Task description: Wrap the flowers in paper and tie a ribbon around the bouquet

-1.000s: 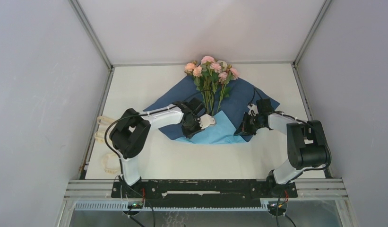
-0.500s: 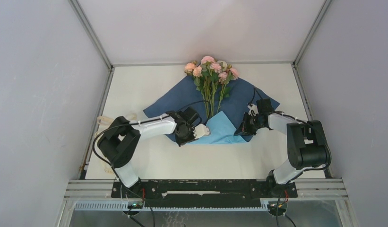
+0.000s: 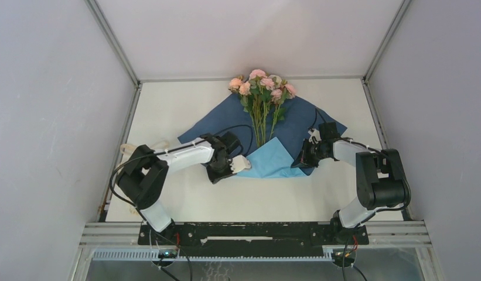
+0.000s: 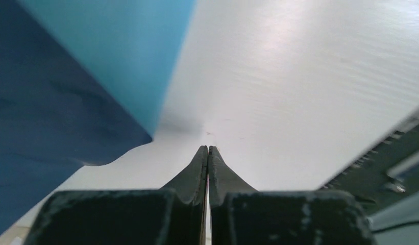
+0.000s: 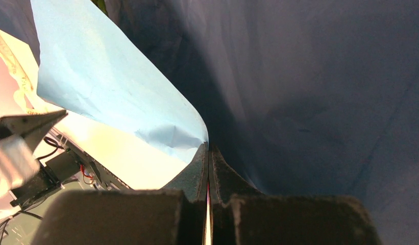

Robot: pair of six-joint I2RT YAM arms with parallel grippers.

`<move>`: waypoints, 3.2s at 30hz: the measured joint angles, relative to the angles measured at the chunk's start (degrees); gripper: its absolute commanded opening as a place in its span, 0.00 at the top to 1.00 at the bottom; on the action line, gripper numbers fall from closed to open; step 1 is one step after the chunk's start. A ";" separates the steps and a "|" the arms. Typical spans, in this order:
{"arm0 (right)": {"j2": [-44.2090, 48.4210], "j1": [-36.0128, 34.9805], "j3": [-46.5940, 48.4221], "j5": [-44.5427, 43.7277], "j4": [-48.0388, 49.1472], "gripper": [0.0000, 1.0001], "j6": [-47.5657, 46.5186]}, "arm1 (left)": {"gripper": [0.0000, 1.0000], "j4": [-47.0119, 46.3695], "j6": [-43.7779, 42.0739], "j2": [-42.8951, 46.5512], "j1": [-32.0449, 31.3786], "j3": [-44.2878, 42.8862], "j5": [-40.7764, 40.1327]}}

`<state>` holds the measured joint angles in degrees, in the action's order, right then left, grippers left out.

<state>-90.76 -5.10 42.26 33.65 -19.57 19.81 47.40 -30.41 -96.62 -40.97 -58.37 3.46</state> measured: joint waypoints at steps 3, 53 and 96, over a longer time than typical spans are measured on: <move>0.00 0.00 0.00 0.02 0.02 1.00 0.00 | 0.91 6.43 -0.11 -0.07 -4.04 -6.16 3.06; 15.32 -17.90 -9.46 -32.81 -1.07 0.67 35.71 | 0.87 -21.22 19.91 -18.10 -6.54 -20.09 7.72; 18.14 -16.98 -9.86 -40.24 -2.80 0.25 29.64 | 0.62 -23.80 24.55 -27.08 -7.45 -32.20 15.69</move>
<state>-72.62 -22.09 32.40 -6.59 -22.37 49.45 23.59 -5.87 -123.70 -48.42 -90.56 19.16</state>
